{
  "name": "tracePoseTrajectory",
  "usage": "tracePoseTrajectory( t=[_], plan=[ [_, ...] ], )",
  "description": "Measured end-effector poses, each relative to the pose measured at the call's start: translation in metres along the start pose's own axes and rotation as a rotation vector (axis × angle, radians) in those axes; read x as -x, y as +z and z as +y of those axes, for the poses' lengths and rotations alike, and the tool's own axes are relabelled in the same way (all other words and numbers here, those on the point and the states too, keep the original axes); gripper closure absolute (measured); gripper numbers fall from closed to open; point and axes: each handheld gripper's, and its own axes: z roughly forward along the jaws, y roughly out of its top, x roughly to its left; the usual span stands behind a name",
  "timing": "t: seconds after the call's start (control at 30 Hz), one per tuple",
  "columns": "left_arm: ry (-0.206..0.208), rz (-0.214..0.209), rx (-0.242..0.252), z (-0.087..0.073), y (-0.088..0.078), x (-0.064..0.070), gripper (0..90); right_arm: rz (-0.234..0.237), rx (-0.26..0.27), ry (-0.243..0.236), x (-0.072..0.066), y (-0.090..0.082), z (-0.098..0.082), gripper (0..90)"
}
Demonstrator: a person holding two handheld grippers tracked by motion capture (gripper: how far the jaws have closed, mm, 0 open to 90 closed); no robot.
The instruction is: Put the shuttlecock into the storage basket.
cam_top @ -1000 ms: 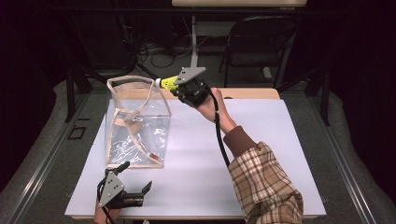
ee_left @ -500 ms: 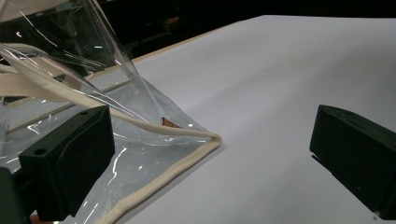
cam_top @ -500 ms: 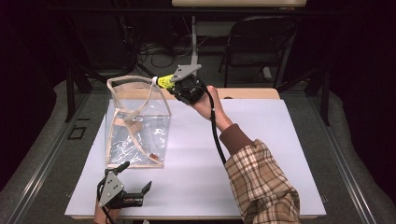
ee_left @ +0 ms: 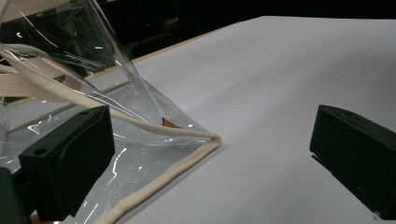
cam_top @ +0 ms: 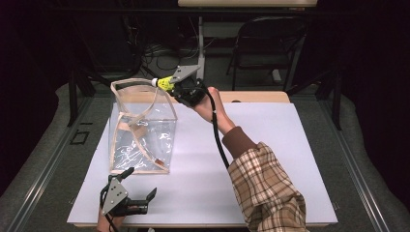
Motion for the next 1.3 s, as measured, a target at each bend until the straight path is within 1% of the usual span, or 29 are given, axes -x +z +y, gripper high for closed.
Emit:
tracePoseTrajectory(
  t=[0.3, 0.8, 1.0, 1.03, 1.3],
  plan=[
    [-0.001, -0.002, 0.0, 0.0, -0.001, 0.0, 0.0, 0.006, 0.0, -0.004, -0.003, 0.006, 0.006, 88.9],
    [-0.004, -0.003, 0.002, 0.0, -0.001, 0.0, 0.0, 0.012, 0.005, 0.013, -0.002, 0.015, 0.012, 88.9],
    [-0.004, -0.004, 0.002, 0.0, -0.001, -0.001, 0.0, 0.016, 0.02, 0.018, -0.003, 0.019, 0.015, 89.0],
    [-0.004, -0.004, 0.002, 0.0, -0.001, -0.001, 0.0, 0.019, 0.014, 0.022, -0.003, 0.019, 0.015, 89.0],
    [-0.008, -0.003, 0.003, 0.0, -0.001, -0.001, 0.0, 0.021, 0.015, 0.028, -0.003, 0.026, 0.019, 88.9]
  ],
)
